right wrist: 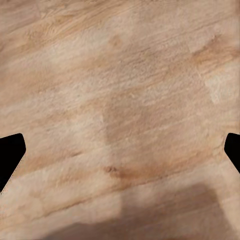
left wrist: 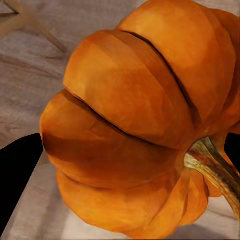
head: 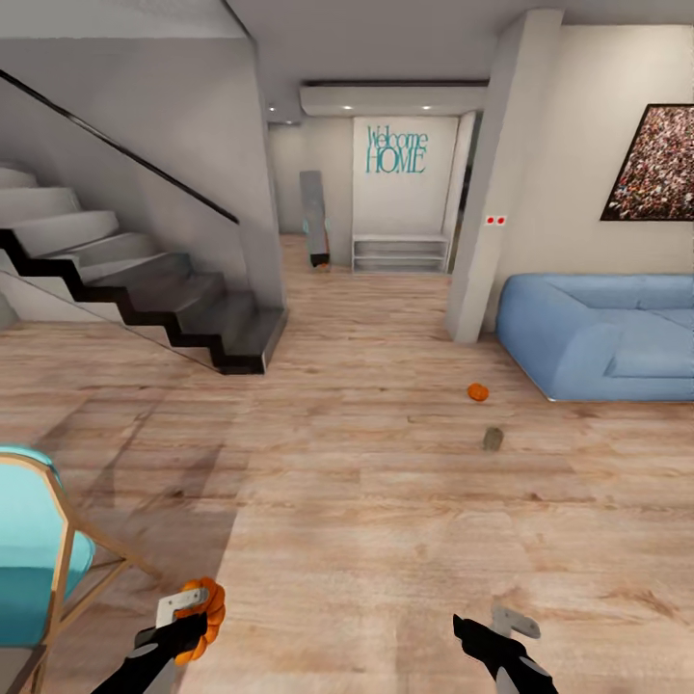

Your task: Place each of the two pumpkins and all three candles from the living room inside a cabinet in the living room (use any cabinet), then make sure every cabinet is closed, and position the cauldron so it is next to a table in the living room.

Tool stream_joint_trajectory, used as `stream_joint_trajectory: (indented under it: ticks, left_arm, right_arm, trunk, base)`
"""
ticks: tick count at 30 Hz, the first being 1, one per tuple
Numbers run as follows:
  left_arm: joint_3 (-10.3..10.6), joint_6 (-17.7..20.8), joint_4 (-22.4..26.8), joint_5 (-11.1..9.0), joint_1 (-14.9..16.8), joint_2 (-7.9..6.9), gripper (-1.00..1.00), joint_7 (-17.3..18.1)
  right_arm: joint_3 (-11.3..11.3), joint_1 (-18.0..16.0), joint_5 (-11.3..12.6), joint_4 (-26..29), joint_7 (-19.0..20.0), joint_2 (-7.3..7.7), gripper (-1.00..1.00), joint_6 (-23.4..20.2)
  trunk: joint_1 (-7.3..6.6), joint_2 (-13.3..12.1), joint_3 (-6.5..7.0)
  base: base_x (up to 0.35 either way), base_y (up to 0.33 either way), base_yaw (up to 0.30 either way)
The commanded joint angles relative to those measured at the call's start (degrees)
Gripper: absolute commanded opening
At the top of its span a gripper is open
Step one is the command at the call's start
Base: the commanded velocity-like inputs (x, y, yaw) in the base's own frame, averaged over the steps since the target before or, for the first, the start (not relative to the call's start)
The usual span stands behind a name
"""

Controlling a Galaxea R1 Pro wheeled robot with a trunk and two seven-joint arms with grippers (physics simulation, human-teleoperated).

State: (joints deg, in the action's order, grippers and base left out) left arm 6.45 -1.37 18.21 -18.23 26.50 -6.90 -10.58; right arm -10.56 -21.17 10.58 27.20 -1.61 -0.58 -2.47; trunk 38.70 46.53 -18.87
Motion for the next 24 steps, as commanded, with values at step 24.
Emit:
stream_joint_trajectory:
  ticks: [24]
  left_arm:
    - [1.4, -1.4, -0.3, -0.4, 0.0, 0.12, -1.0, -0.3]
  right_arm:
    - [0.0, 0.0, 0.6, 0.1, -0.1, -0.03, 1.0, -0.2]
  trunk:
    - [0.04, 0.0, -0.07]
  base:
    - [0.331, 0.063, -0.003]
